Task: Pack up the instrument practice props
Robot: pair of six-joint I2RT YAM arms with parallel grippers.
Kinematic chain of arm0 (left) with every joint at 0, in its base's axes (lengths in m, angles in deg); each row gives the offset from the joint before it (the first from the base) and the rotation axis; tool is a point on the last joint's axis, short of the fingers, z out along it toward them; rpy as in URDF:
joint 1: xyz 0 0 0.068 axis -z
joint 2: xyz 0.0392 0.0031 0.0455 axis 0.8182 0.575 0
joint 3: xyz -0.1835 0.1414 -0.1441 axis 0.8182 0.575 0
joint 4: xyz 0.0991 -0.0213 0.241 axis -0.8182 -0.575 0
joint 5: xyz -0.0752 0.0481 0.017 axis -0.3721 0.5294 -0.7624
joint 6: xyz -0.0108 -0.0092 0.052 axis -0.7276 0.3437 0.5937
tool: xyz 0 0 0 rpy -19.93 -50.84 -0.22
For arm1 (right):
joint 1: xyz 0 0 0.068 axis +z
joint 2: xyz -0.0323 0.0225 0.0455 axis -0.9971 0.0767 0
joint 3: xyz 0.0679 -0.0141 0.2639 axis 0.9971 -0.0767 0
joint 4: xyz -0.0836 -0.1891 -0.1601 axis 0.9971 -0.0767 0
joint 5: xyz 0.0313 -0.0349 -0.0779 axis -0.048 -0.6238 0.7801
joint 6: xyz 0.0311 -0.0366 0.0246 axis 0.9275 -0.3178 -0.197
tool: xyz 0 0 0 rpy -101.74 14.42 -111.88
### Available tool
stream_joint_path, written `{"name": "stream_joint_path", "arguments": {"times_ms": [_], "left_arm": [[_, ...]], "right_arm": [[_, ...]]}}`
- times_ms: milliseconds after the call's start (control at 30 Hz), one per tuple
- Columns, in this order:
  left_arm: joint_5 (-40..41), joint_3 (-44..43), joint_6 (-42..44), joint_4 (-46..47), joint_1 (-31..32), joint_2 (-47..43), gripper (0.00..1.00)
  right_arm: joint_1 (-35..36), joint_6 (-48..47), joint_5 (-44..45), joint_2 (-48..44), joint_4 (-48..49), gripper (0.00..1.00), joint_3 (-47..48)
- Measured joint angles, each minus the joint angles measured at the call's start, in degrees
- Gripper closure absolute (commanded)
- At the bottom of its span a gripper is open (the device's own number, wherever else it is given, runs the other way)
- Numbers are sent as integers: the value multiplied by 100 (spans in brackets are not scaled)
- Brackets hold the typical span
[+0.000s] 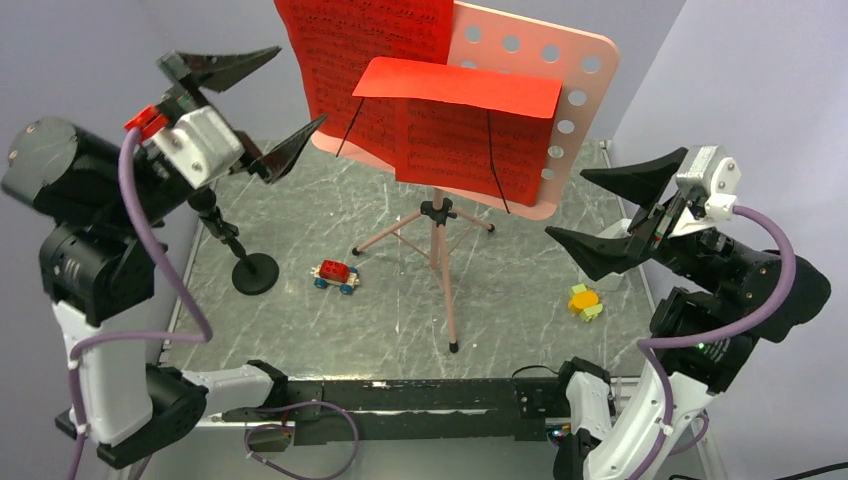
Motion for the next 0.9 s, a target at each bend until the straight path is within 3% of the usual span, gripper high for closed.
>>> {"name": "stream_joint_path", "arguments": {"times_ms": [267, 400, 767, 900], "left_arm": [[13, -234, 579, 341, 363, 787, 19], [17, -291, 844, 330, 647, 1073, 26], [546, -573, 1700, 417, 1609, 1338, 50], [793, -584, 1978, 448, 1773, 1351, 60]], "right_arm": [[0, 1633, -299, 138, 2581, 15, -35], [2, 2114, -321, 76, 3206, 26, -57], [13, 1700, 348, 243, 2476, 36, 420], [616, 1038, 903, 745, 1541, 37, 1209]]}}
